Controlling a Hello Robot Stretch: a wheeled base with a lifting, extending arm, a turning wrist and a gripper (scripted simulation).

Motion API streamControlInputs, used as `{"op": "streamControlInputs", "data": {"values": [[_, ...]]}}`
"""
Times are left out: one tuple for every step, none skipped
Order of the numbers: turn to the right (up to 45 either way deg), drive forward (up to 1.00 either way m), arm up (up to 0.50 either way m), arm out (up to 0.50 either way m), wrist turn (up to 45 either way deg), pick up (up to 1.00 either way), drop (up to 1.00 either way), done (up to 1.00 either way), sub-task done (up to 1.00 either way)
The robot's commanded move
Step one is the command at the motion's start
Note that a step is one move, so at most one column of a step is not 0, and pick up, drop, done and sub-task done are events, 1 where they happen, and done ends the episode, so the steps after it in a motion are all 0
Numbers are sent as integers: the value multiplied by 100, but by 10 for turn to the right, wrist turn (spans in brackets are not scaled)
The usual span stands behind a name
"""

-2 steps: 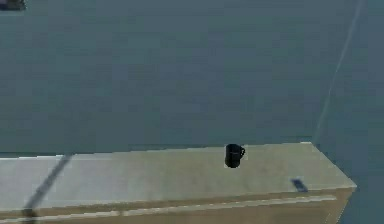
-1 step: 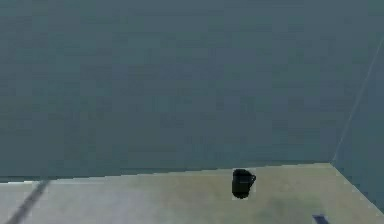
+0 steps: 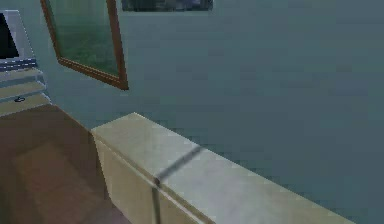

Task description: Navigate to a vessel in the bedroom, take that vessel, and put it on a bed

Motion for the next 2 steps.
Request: {"op": "streamControlInputs", "data": {"values": [[-240,0,0,0,0,0,0,0,0],[0,0,50,0,0,0,0,0,0]]}}
